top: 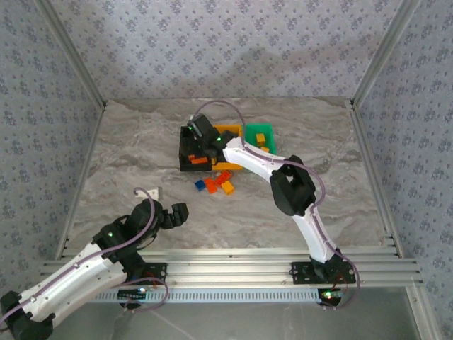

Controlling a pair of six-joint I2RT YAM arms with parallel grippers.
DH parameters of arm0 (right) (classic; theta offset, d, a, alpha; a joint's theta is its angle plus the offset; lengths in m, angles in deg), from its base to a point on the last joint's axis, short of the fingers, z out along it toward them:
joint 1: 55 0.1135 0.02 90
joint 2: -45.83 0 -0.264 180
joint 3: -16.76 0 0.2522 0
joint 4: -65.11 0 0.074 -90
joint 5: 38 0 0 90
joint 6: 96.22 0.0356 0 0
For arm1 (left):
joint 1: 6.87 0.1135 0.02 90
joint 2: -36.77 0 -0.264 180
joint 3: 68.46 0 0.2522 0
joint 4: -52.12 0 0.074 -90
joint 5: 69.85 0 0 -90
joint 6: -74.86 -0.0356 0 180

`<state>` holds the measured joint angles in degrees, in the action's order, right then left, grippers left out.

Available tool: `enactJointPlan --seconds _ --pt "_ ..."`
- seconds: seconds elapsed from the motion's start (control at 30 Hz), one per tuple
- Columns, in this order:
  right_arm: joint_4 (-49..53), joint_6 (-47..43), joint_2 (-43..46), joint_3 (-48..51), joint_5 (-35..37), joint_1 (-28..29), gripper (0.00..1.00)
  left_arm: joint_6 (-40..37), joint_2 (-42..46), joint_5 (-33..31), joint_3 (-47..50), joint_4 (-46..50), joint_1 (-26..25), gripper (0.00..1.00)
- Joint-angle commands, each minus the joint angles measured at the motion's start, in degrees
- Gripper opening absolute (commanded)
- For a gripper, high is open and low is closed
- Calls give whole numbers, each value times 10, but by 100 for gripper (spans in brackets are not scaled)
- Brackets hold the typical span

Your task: Sort the legos into containers by color

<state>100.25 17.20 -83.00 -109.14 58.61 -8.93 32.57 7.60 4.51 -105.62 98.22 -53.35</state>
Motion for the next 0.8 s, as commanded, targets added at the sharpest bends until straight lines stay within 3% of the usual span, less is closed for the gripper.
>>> enactJointPlan --seconds 0.0,0.17,0.4,0.57,0.67,0.77 --pt "4 -15 3 -40 -5 -2 83 2 -8 4 -1 -11 5 99" --pt "-11 -6 53 -13 4 -2 84 -2 -20 3 -11 -14 5 99" --pt "-95 60 247 251 38 -1 83 -50 -89 15 -53 -55 5 99" --pt "-128 116 392 466 61 2 82 -90 -221 55 -96 -137 5 98" --pt "-136 150 467 574 73 7 82 -122 -321 84 -140 -185 -2 88" --pt "-120 167 536 648 87 11 81 -166 -426 73 -207 -194 -24 83"
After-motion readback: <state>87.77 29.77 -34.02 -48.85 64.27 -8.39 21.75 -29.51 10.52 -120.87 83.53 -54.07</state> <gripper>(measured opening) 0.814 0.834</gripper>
